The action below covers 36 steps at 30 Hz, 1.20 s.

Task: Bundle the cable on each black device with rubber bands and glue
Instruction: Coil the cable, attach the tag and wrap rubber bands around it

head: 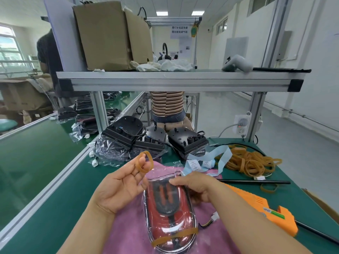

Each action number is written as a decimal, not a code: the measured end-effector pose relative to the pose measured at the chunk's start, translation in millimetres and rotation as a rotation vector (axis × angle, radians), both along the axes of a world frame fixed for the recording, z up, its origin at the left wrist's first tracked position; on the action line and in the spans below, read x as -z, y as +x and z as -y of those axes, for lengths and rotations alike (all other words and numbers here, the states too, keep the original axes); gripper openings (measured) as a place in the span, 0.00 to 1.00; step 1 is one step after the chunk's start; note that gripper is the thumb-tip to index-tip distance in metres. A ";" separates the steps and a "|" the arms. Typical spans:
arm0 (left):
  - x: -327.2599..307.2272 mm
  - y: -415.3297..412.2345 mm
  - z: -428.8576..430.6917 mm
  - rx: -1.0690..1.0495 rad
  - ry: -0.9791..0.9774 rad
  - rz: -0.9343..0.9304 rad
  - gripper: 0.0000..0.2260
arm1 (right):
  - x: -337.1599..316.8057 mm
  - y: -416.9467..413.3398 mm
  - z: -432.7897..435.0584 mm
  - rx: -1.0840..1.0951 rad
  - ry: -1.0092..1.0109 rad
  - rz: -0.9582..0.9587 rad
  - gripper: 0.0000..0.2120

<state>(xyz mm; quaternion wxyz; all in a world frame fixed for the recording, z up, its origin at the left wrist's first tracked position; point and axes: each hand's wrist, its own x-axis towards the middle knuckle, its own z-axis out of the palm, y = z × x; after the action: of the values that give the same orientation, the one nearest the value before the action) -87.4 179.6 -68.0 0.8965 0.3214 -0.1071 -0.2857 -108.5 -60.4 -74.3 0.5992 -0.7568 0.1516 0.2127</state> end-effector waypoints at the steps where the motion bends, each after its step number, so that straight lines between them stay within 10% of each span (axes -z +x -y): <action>1: -0.9 0.4 -3.1 -0.012 -0.044 0.012 0.17 | -3.9 -1.2 3.1 -0.015 0.020 0.001 0.13; 7: 1.4 7.2 -17.9 -0.048 -0.176 0.073 0.20 | -49.6 -10.4 22.7 -0.103 0.181 0.123 0.03; 11: -2.4 9.5 -13.6 -0.149 -0.142 0.131 0.32 | -74.8 -17.0 29.4 -0.082 0.186 0.280 0.23; 18: -17.5 5.2 5.7 -0.334 0.251 0.066 0.19 | -71.0 -25.4 24.7 -0.019 0.178 0.416 0.20; 36: -60.8 -26.6 7.4 -0.138 1.020 0.731 0.37 | -54.9 -34.1 14.3 0.043 0.176 0.437 0.15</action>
<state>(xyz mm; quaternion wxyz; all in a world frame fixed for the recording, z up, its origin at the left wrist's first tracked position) -114.0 172.2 -7.2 0.5523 0.7914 -0.2359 -0.1142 -142.6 -74.8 -19.4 0.6858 -0.7263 0.0152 0.0434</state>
